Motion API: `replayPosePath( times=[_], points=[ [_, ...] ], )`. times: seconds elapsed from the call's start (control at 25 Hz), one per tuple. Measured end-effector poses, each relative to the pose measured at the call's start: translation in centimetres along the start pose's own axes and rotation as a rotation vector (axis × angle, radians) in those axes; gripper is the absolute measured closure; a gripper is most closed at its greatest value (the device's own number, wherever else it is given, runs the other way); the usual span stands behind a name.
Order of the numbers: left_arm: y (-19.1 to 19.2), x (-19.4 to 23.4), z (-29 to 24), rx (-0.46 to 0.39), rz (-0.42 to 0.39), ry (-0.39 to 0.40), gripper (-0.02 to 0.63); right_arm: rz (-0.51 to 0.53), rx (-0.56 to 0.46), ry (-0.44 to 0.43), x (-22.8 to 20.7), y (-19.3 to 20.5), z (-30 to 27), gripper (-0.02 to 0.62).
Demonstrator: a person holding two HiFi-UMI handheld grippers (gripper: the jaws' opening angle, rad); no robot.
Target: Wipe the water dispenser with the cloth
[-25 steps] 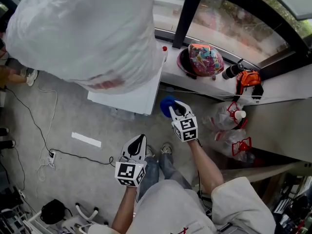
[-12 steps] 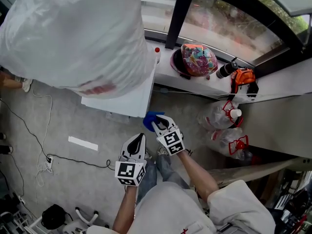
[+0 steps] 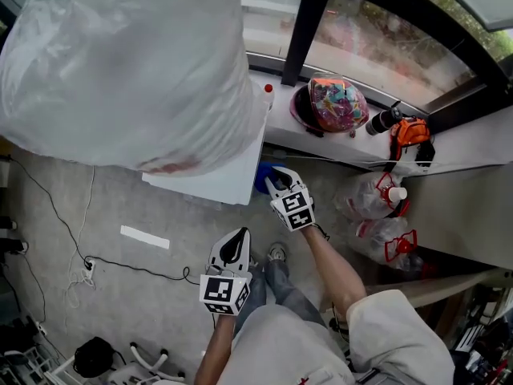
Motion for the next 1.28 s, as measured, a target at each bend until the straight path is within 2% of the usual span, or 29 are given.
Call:
replayPosePath(
  times=[0.32, 0.6, 0.96, 1.28],
  points=[
    [0.3, 0.8, 0.6, 0.012, 0.013, -0.022, 0.594, 0.035, 0.016, 0.063, -7.5, -4.1, -3.6, 0.52],
    [0.5, 1.2, 0.8, 0.023, 0.01, -0.039, 0.594, 0.008, 0.063, 0.108, -12.7, -6.4, -6.0, 0.52],
    [0.4, 1.3, 0.6, 0.016, -0.003, -0.042, 0.594, -0.006, 0.037, 0.123, -12.2, -5.7, -5.1, 0.52],
    [0.2, -0.4, 1.1, 0.007, -0.027, -0.013, 0.594, 0.011, -0.097, 0.139, -9.0, -6.5, 0.6, 0.52]
  ],
)
Point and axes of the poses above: the fingertips, and each gripper's own axes: z backward along the fingers, x to its left, y out of its underside, the point moved 7 cm from there along z, backward along the fingers, and after that the axes turned 8 degrees about -y, right-handed, at the moved point
